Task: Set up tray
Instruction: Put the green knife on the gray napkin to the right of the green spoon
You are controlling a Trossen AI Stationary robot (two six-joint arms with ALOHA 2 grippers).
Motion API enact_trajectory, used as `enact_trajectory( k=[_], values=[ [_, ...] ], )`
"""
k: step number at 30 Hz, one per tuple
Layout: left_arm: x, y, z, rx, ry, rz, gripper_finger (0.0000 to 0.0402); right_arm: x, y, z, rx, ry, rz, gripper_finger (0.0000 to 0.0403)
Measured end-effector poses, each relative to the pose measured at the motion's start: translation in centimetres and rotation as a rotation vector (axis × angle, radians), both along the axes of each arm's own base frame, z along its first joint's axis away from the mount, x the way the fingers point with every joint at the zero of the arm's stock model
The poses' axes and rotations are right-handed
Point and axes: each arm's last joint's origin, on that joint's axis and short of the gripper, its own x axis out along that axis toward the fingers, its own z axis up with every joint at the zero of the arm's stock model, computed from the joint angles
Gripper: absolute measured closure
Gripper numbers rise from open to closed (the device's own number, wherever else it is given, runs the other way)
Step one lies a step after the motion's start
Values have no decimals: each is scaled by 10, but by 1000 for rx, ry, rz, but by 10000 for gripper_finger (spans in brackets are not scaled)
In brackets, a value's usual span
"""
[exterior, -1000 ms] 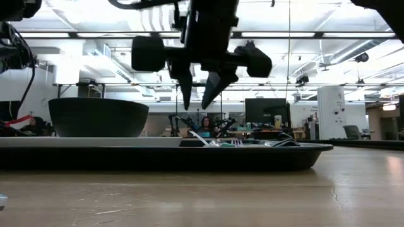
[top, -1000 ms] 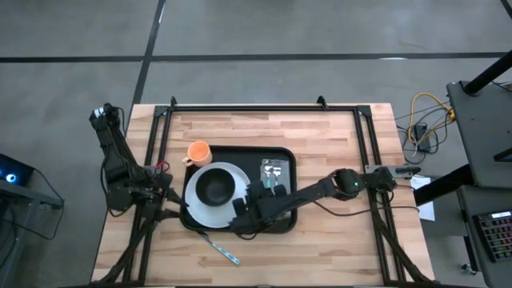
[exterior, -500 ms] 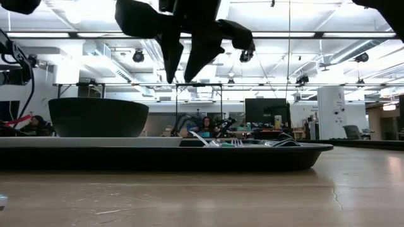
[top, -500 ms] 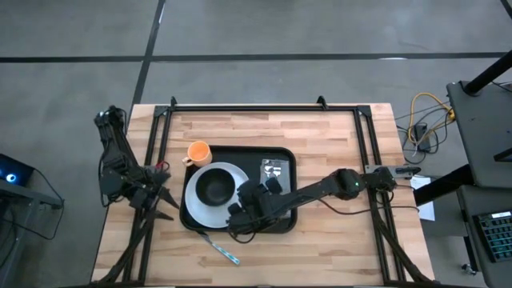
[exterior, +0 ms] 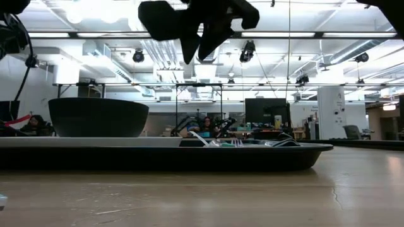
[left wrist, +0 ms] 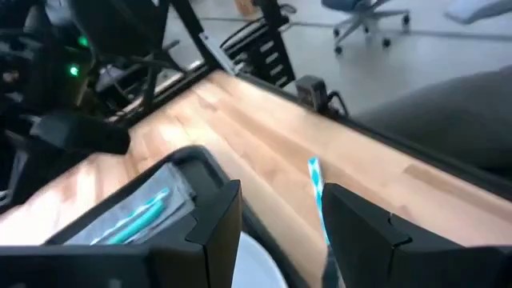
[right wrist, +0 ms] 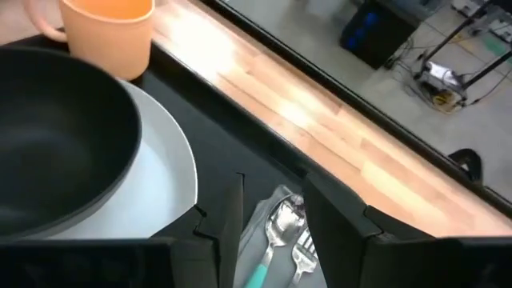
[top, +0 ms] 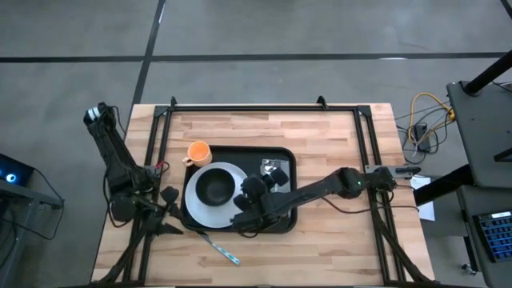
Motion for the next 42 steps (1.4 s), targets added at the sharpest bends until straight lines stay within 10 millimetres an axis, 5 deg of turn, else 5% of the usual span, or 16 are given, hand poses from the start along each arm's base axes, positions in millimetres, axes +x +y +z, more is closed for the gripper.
enact_trajectory(
  k=[6, 14, 21, 30, 42],
  values=[
    [4, -5, 13, 3, -24, 63, 246, 2, 7, 11, 190, -8, 61, 284],
    [-1, 8, 29, -62, -88, 107, 246, 15, 55, 15, 370, -70, 372, 290],
    [-11, 27, 35, -169, -129, 113, 246, 4, 89, 16, 363, -77, 471, 291],
    [-6, 41, 9, -289, -256, 172, 246, -2, 95, 8, 282, -58, 467, 291],
    [2, 41, -23, -357, -145, -107, 246, -7, 96, -19, 316, 34, 463, 291]
  ],
)
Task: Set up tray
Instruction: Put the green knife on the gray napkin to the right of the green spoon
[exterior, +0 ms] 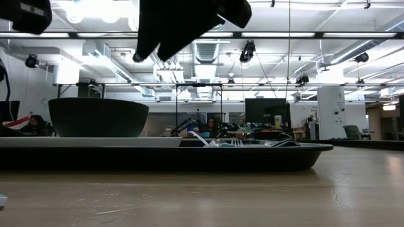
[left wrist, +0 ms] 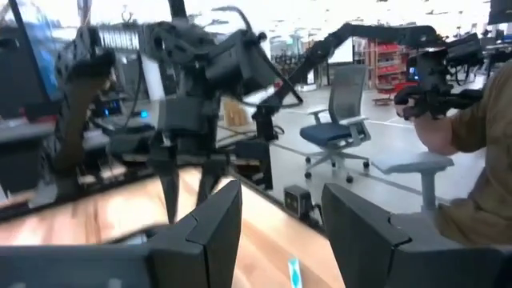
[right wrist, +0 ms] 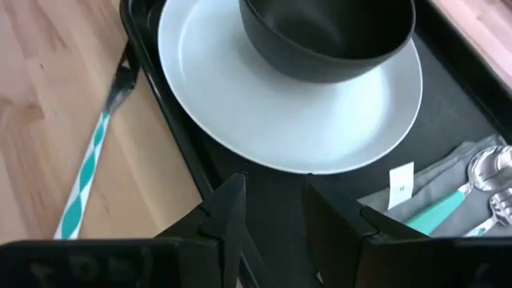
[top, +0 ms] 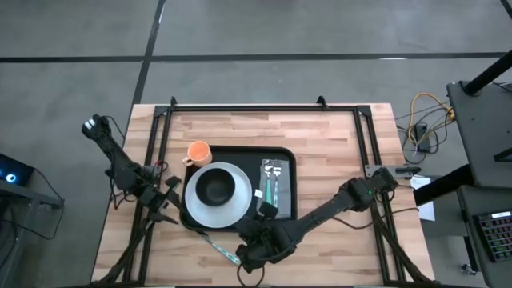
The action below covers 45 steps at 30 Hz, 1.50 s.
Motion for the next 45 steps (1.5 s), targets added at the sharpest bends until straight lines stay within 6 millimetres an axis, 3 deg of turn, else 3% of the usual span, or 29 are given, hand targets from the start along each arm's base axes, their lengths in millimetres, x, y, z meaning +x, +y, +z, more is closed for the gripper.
enact_trajectory(
  k=[6, 17, 27, 41, 45],
  values=[
    [-3, -2, -31, -12, 75, -30, 246, -1, 0, -9, 39, 19, -13, 291],
    [-23, -19, -35, 28, 106, -257, 246, 11, 13, -8, 286, -34, 98, 291],
    [-24, -19, -38, 61, 132, -263, 246, 19, 13, -19, 380, -78, 128, 291],
    [-24, -19, -41, 80, 147, -263, 246, 27, 19, -14, 501, -162, 150, 290],
    [-24, -19, -41, 81, 148, -263, 246, 35, 24, -16, 552, -238, 200, 272]
  ],
)
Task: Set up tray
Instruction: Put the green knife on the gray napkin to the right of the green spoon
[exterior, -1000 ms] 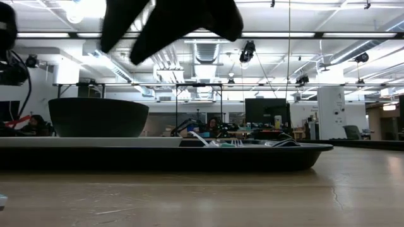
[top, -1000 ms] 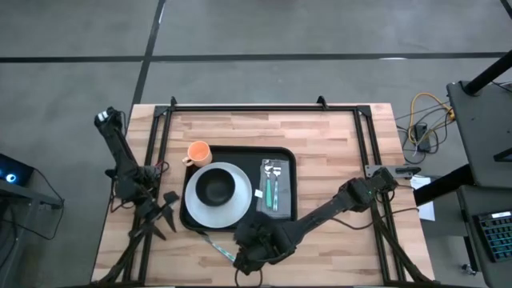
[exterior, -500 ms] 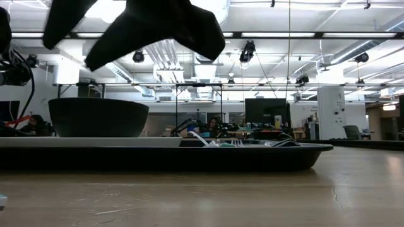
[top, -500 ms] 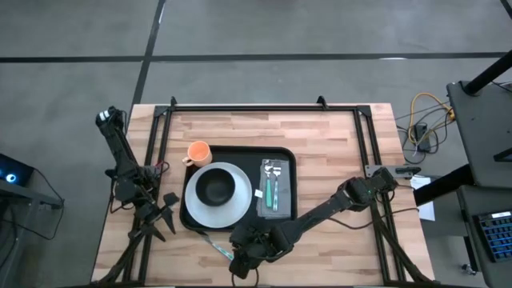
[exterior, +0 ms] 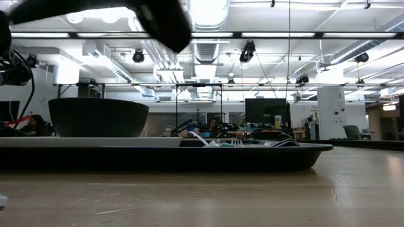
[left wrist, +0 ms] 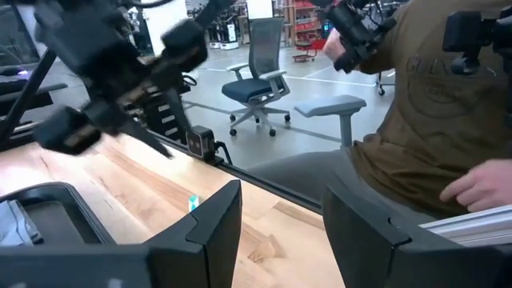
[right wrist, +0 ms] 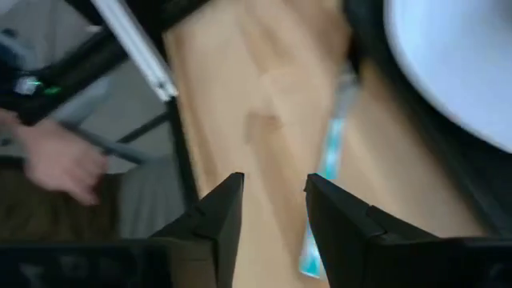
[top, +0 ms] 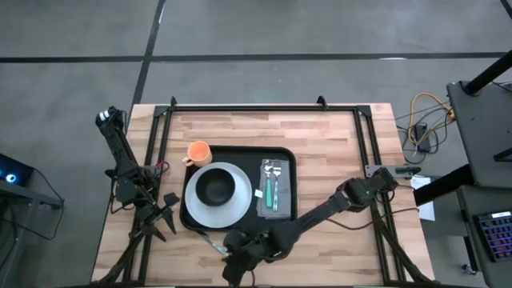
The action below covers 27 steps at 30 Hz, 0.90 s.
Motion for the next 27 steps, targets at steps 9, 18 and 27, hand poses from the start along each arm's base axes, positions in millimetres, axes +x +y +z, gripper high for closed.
enact_trajectory(
  k=[9, 18, 27],
  values=[
    [0, 0, 0, 0, 1, -1, 246, 27, 6, -42, 125, 45, 96, 180],
    [0, 0, -1, 7, 4, 0, 246, 29, 5, -36, -7, 76, 113, 157],
    [0, 0, -1, 7, 4, 1, 246, 19, 7, -70, -103, 238, 148, 168]
  ],
)
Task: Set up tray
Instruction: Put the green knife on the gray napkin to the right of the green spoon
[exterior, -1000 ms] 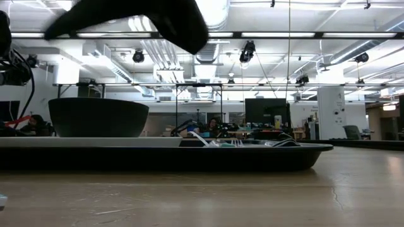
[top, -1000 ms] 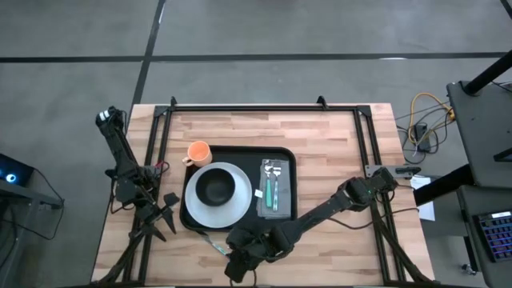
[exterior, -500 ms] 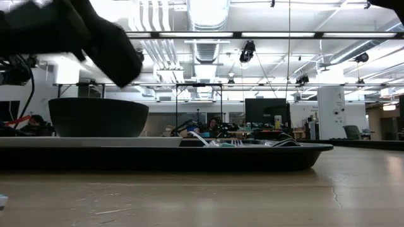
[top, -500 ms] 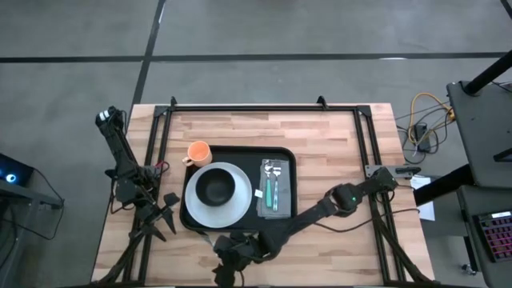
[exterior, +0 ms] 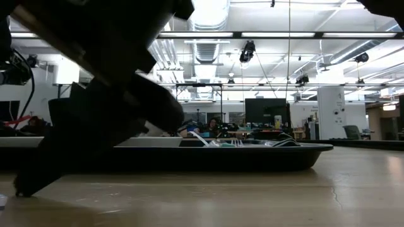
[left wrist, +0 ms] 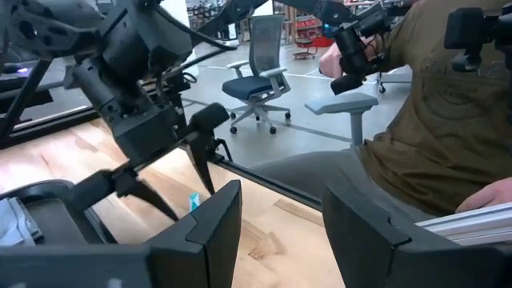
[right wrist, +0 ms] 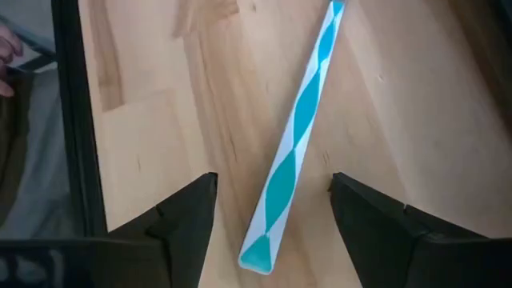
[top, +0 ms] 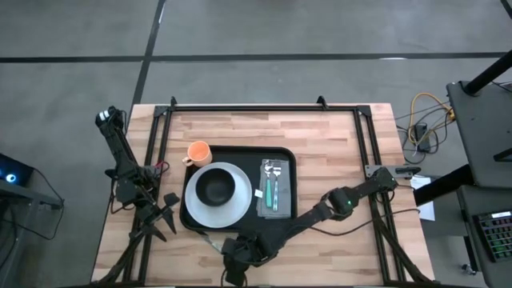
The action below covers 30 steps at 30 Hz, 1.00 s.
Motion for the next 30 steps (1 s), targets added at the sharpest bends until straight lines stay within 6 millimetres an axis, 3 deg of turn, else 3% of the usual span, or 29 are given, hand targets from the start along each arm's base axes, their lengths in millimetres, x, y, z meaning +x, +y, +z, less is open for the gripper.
enact_trajectory(
  k=[11, 23, 30],
  values=[
    [0, 0, 0, 0, 0, 0, 246, -4, 4, -15, -60, 41, 58, 207],
    [0, 0, 0, 1, 0, 0, 246, -10, 0, -21, -72, 127, 70, 371],
    [0, 0, 0, 0, 0, 0, 246, -9, 3, -19, -60, 111, 150, 371]
  ],
)
